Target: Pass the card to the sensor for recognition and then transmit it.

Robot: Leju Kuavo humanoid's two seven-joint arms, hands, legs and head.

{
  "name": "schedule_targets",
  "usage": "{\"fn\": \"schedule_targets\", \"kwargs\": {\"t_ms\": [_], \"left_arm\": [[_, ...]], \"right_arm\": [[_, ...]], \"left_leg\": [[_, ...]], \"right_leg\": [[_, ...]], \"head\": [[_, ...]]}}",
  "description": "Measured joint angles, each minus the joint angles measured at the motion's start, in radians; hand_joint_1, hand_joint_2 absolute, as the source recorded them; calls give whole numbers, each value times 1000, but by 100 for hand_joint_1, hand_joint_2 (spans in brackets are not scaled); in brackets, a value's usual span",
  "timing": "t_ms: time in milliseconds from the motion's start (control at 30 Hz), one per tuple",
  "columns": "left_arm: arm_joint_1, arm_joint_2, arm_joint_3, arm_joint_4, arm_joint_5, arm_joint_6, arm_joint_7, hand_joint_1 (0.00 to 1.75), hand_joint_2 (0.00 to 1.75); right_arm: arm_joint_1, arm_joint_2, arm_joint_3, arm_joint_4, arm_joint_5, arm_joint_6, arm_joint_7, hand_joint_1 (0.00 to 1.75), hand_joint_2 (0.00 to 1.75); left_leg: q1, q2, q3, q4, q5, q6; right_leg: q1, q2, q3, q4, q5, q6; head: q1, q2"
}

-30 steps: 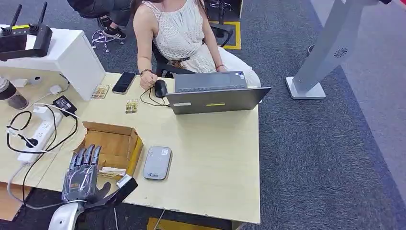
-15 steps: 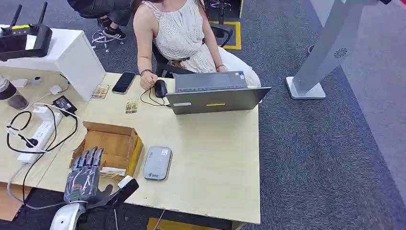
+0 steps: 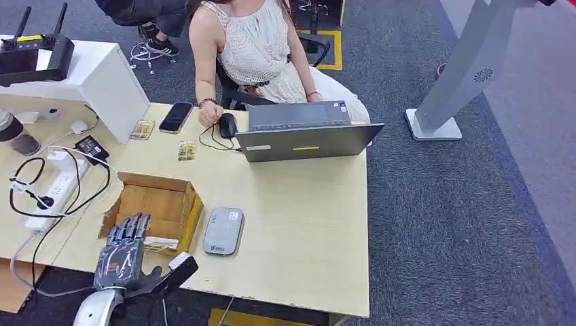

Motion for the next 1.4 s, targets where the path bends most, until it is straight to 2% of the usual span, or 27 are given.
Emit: {"fn": "schedule_targets", "kwargs": {"t_ms": [33, 67, 800, 1400], "left_arm": [[0, 2, -2, 0, 1, 0, 0, 0, 175], [0, 4, -3, 2, 2, 0, 0, 175, 175], [-1, 4, -8, 2, 10, 37, -10, 175, 175], [-23, -18, -8, -34, 11, 114, -40, 175, 175]], "right_arm": [[0, 0, -2, 0, 0, 0, 0, 0, 175], [0, 0, -3, 0, 0, 0, 0, 0, 175], [0, 0, -21, 0, 5, 0, 0, 0, 175], [0, 0, -27, 0, 19, 0, -2, 0, 175]], "left_leg": [[0, 0, 0, 0, 0, 0], [0, 0, 0, 0, 0, 0], [0, 0, 0, 0, 0, 0], [0, 0, 0, 0, 0, 0]], "right_leg": [[0, 0, 0, 0, 0, 0], [0, 0, 0, 0, 0, 0], [0, 0, 0, 0, 0, 0], [0, 0, 0, 0, 0, 0]], "head": [[0, 0], [0, 0], [0, 0], [0, 0]]}}
